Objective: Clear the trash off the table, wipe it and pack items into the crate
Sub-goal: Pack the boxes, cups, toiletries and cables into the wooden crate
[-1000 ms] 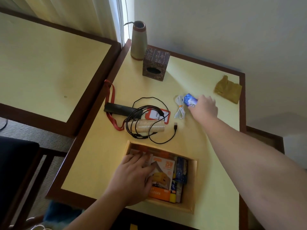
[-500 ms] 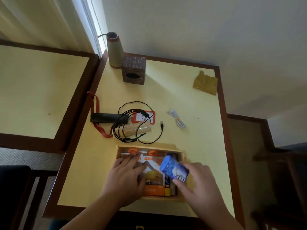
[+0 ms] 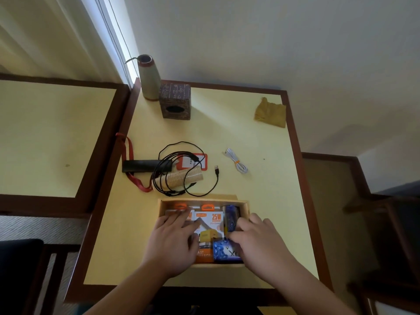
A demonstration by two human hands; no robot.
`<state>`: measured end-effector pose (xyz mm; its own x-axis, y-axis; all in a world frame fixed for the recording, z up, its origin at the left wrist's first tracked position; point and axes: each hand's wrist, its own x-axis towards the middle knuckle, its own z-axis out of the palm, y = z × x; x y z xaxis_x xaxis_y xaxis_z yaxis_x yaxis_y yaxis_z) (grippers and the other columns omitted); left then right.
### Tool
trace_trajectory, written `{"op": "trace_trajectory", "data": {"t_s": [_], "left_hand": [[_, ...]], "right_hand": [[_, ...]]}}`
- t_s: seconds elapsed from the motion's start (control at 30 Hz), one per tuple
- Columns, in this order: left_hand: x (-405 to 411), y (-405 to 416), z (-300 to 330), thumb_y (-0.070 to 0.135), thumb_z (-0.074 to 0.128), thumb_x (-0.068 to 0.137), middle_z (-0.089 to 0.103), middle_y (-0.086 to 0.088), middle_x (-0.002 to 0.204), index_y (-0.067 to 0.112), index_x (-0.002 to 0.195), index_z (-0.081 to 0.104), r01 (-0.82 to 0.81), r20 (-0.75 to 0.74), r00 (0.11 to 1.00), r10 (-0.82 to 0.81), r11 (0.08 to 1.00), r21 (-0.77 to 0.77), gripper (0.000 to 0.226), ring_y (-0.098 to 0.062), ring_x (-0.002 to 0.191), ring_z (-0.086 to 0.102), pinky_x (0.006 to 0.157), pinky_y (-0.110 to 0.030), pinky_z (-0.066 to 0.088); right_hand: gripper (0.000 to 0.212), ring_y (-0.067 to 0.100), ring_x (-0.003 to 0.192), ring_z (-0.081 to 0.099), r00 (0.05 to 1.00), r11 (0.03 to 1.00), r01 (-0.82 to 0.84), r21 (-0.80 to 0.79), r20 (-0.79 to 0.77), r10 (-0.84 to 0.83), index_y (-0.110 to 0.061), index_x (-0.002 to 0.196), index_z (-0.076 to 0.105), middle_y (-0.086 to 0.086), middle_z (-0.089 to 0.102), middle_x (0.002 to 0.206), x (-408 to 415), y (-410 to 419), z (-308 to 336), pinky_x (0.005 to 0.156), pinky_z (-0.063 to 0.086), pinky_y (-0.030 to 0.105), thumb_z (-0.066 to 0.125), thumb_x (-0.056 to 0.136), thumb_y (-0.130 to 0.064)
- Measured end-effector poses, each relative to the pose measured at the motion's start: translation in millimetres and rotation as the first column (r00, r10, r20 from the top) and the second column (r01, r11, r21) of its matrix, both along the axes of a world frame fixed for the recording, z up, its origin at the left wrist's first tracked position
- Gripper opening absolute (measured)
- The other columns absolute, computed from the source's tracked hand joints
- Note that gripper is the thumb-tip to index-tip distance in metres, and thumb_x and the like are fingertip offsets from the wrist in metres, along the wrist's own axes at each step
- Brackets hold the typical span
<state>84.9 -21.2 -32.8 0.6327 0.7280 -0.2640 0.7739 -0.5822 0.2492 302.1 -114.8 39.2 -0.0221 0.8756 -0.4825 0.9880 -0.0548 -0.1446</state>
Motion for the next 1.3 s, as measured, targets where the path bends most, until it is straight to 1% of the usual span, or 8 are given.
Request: {"op": "trace_trajectory", "data": {"t_s": [0.17, 0.3, 0.43, 0.63, 0.8, 0.9, 1.03, 1.3], "left_hand": [[1, 0, 0, 0.059, 0.038, 0.097, 0.046, 0.008, 0.163, 0.042, 0.146, 0.059, -0.013, 0.030, 0.999, 0.013, 1.000, -0.006, 0.056, -0.014, 0.150, 0.040, 0.123, -0.039, 0.023], [0, 0, -2, 0.059, 0.038, 0.097, 0.045, 0.008, 0.163, 0.042, 0.146, 0.059, -0.023, 0.054, 0.998, 0.023, 1.000, -0.002, 0.055, -0.014, 0.150, 0.041, 0.123, -0.039, 0.022], [1, -2, 0, 0.057, 0.044, 0.096, 0.054, 0.007, 0.157, 0.041, 0.139, 0.066, -0.017, 0.046, 0.999, 0.016, 1.000, 0.012, 0.051, -0.014, 0.145, 0.048, 0.120, -0.035, 0.019], [2, -3, 2, 0.057, 0.047, 0.096, 0.058, 0.008, 0.153, 0.041, 0.136, 0.068, -0.015, 0.035, 0.999, 0.014, 1.000, 0.004, 0.048, -0.012, 0.141, 0.052, 0.116, -0.031, 0.016], [3, -4, 1, 0.059, 0.041, 0.098, 0.050, 0.009, 0.160, 0.042, 0.145, 0.060, -0.037, 0.040, 0.999, 0.037, 0.999, -0.003, 0.053, -0.012, 0.150, 0.041, 0.124, -0.036, 0.020], [3, -4, 0, 0.059, 0.039, 0.099, 0.052, 0.012, 0.158, 0.044, 0.144, 0.059, -0.041, 0.036, 0.999, 0.040, 0.999, 0.013, 0.052, -0.010, 0.149, 0.040, 0.124, -0.034, 0.017], [6, -5, 3, 0.059, 0.047, 0.097, 0.062, 0.012, 0.147, 0.047, 0.137, 0.065, -0.054, -0.010, 0.998, 0.055, 0.998, 0.028, 0.045, -0.012, 0.141, 0.053, 0.118, -0.032, 0.014], [6, -5, 8, 0.066, 0.030, 0.101, 0.038, 0.015, 0.167, 0.053, 0.152, 0.045, -0.069, -0.019, 0.997, 0.069, 0.997, -0.016, 0.055, -0.009, 0.156, 0.027, 0.126, -0.033, 0.005]], "right_hand": [[0.032, 0.021, 0.125, 0.044, 1.000, 1.000, 0.010, -0.017, -0.025, -0.010, -0.030, 0.129, 0.065, -0.005, 0.064, 0.132, -10, 3, -3, 0.097, 0.038, 0.040, 0.063, 0.100, -0.043], [0.027, 0.019, 0.120, 0.047, 0.999, 0.999, 0.040, 0.018, -0.035, -0.039, -0.030, 0.123, 0.065, -0.006, 0.065, 0.125, -4, 11, -3, 0.084, 0.035, 0.038, 0.060, 0.100, -0.044], [0.033, 0.021, 0.126, 0.046, 0.998, 0.992, 0.052, 0.111, 0.035, -0.056, -0.028, 0.128, 0.058, -0.007, 0.064, 0.128, 1, 21, -3, 0.093, 0.040, 0.038, 0.059, 0.100, -0.045], [0.036, 0.025, 0.123, 0.046, 0.997, 0.995, -0.070, 0.072, 0.050, 0.067, -0.024, 0.131, 0.065, -0.001, 0.065, 0.131, -4, 18, -26, 0.092, 0.043, 0.040, 0.060, 0.100, -0.042], [0.040, 0.024, 0.120, 0.045, 0.996, 0.987, -0.092, 0.131, -0.001, 0.093, -0.031, 0.134, 0.064, -0.002, 0.059, 0.133, 4, 4, -33, 0.091, 0.044, 0.042, 0.048, 0.103, -0.050], [0.039, 0.024, 0.107, 0.048, 0.995, 0.989, -0.088, 0.119, -0.041, 0.094, -0.043, 0.131, 0.061, 0.000, 0.061, 0.123, 6, -3, -35, 0.081, 0.048, 0.041, 0.046, 0.097, -0.056], [0.046, 0.026, 0.124, 0.037, 0.992, 0.992, -0.115, 0.057, -0.049, 0.118, -0.041, 0.144, 0.053, 0.002, 0.048, 0.136, 9, 1, -29, 0.098, 0.037, 0.043, 0.045, 0.102, -0.058], [0.042, 0.022, 0.119, 0.036, 0.991, 0.996, -0.083, 0.039, -0.102, 0.087, -0.036, 0.130, 0.066, -0.005, 0.052, 0.127, 12, 12, -22, 0.096, 0.036, 0.039, 0.058, 0.096, -0.059]]}}
